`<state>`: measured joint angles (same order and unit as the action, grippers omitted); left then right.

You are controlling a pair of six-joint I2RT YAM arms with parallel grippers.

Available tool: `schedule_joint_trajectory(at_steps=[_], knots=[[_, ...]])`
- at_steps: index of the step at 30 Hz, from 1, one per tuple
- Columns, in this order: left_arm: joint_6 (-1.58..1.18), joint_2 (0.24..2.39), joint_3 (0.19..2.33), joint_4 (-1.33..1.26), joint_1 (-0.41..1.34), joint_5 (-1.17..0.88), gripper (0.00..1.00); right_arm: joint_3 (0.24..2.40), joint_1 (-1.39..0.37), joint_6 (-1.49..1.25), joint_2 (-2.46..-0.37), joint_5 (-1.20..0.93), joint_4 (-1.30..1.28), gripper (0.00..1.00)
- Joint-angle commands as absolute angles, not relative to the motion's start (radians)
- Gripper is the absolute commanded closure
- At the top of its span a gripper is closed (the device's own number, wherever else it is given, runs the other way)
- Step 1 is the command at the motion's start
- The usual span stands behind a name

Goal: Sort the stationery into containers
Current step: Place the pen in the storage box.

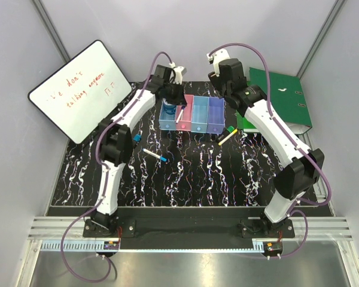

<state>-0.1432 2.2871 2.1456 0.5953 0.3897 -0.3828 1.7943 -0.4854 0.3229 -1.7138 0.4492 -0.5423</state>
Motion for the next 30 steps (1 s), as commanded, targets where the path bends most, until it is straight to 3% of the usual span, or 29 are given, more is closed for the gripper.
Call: schedule_joint_trajectory(at_steps=[1,2,5,16,24,29,30], knots=[[-0.229,2.302,2.258,0.476,0.406,-0.420,1.00,1.792,-0.489,0.339,-1.667,0.468,-0.489,0.33],[-0.238,2.306,2.257,0.454,0.408,-0.405,1.00,1.792,-0.489,0.339,-1.667,0.463,-0.489,0.26],[-0.256,2.315,2.244,0.414,0.416,-0.390,1.00,1.784,-0.489,0.339,-1.667,0.454,-0.491,0.21],[-0.265,2.367,2.223,0.318,0.425,-0.235,1.00,1.761,-0.489,0.322,-1.643,0.442,-0.497,0.14],[-0.261,2.411,2.215,0.351,0.433,-0.192,1.00,1.763,-0.488,0.319,-1.631,0.443,-0.499,0.14],[-0.270,2.419,2.192,0.385,0.433,-0.202,0.93,1.773,-0.489,0.310,-1.640,0.439,-0.502,0.14],[-0.270,2.416,2.177,0.384,0.433,-0.204,0.83,1.773,-0.489,0.310,-1.641,0.437,-0.502,0.14]])
